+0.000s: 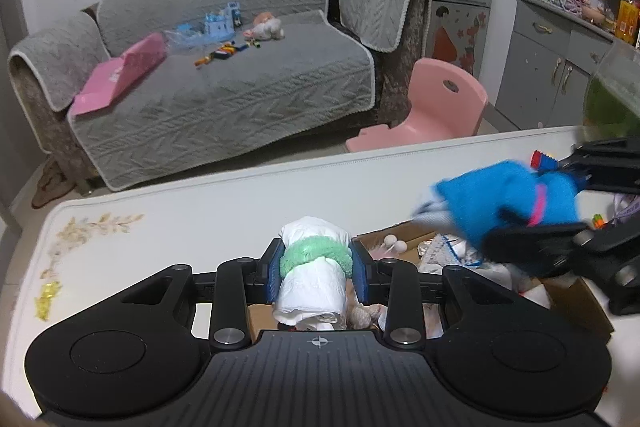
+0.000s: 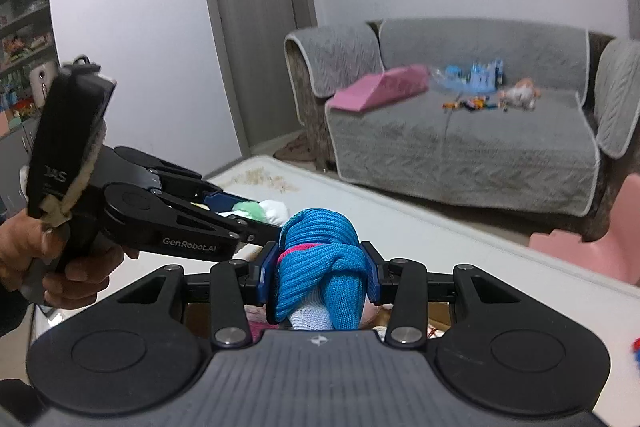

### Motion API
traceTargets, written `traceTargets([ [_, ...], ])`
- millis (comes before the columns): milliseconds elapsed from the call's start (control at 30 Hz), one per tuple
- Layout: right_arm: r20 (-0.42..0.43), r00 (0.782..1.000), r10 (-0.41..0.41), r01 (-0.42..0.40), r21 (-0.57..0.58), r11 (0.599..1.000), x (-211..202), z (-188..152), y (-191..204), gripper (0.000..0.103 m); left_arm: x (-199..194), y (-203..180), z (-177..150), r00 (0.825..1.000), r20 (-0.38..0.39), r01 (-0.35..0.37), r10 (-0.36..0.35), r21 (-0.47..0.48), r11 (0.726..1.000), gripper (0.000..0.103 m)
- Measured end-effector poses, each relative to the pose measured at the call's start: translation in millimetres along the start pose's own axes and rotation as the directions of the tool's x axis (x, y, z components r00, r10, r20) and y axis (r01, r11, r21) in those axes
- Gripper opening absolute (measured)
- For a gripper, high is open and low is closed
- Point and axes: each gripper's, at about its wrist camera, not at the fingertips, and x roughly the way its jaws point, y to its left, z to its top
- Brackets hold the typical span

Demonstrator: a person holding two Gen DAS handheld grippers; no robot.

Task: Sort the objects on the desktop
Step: 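Carry the white sock and blue knit sock over the tray and open both grippers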

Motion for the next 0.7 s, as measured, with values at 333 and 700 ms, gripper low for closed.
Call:
traceTargets([
  [333,-0.093,0.995,-0.031,0.033,0.011,0.999,43,-28,-5,0.039,48,8,-16,0.998,-0.063,-0.007,0.006,-0.015,1.0,0.041],
  [700,-0.133,0.988,-0.074,0.069,-0.046,0.997,56,-37,4,0.043,69,5,-31,0.992,-0.126,-0.019,0.022,0.025,0.999,0.056],
])
